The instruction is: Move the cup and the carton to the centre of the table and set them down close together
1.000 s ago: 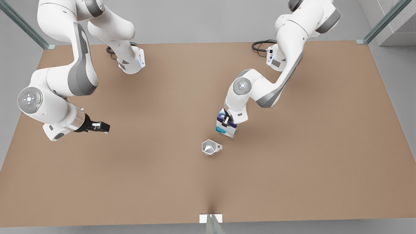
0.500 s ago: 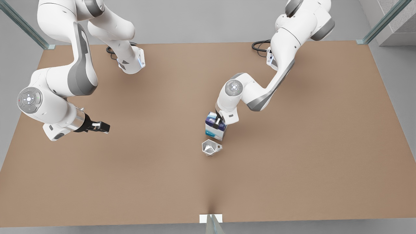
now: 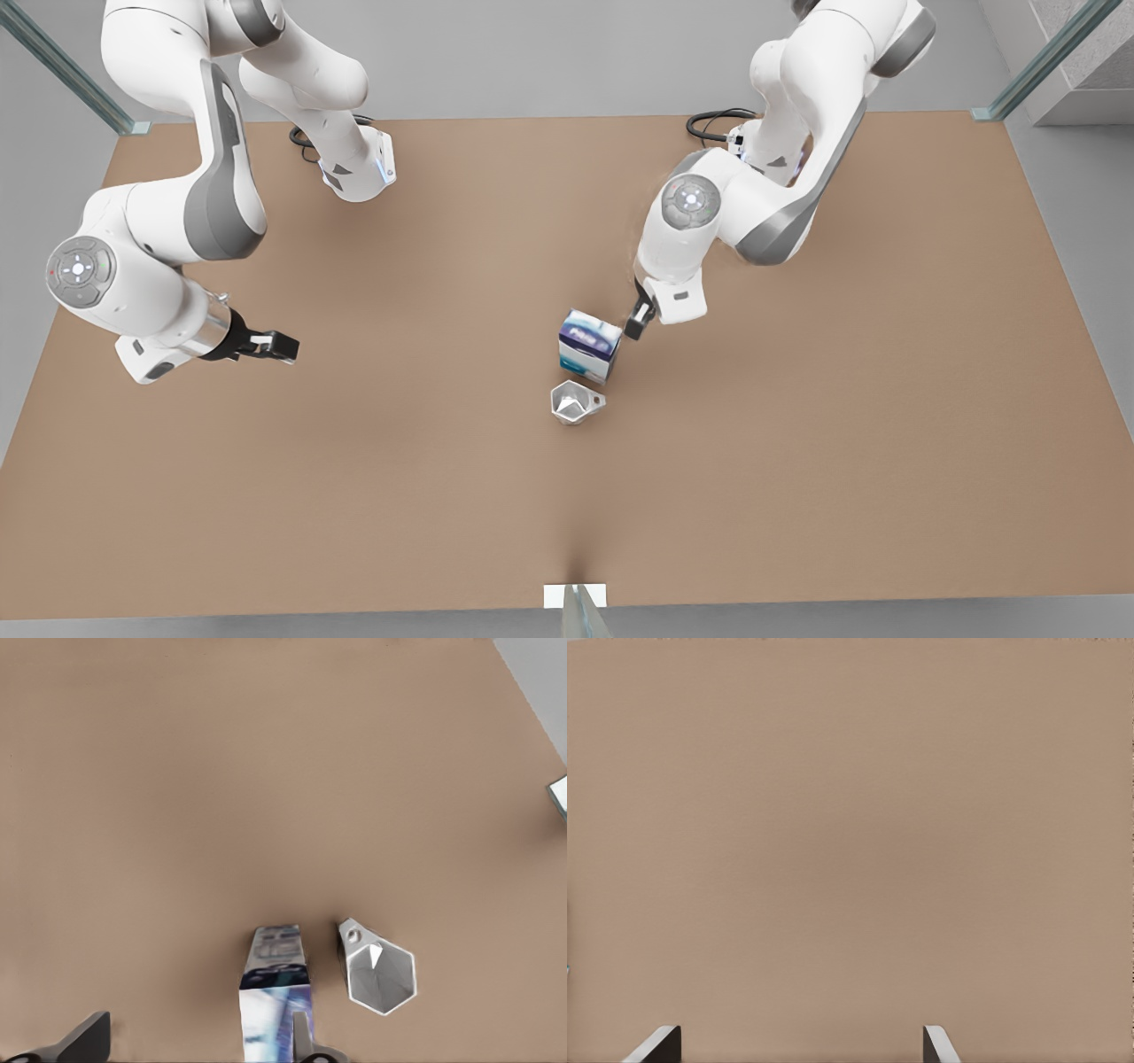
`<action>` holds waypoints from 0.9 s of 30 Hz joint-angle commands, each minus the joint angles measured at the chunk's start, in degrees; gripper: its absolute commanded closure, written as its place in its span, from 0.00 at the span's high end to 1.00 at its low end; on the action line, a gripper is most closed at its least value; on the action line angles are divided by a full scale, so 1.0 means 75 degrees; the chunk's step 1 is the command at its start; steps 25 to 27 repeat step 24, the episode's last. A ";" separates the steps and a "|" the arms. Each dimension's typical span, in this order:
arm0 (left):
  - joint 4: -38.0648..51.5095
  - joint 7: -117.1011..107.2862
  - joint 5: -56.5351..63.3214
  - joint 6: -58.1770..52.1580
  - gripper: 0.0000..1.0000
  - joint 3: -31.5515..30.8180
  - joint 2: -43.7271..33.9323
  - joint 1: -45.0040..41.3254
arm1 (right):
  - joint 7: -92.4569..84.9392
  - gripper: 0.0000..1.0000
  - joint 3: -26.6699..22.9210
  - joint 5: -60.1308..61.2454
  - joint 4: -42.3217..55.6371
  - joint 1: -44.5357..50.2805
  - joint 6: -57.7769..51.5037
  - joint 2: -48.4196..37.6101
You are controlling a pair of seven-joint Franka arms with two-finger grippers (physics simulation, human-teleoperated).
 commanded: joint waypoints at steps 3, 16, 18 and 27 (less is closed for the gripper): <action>0.0564 0.7794 -0.0873 -0.2175 1.00 0.1351 -0.0050 0.0952 | 0.0001 1.00 0.0001 -0.0039 0.0035 -0.0019 -0.0023 -0.0047; 0.0365 0.9921 -0.0790 -0.1179 1.00 0.1434 -0.1409 0.1844 | -0.0257 1.00 -0.1616 0.0101 0.0727 0.1938 -0.1629 -0.0762; 0.0365 0.9909 -0.0790 -0.1179 1.00 0.1434 -0.1409 0.1844 | -0.0257 1.00 -0.1616 0.0101 0.0727 0.1949 -0.1629 -0.0762; 0.0365 0.9909 -0.0790 -0.1179 1.00 0.1434 -0.1386 0.1844 | -0.0221 1.00 -0.1616 0.0136 0.0727 0.1937 -0.1629 -0.0762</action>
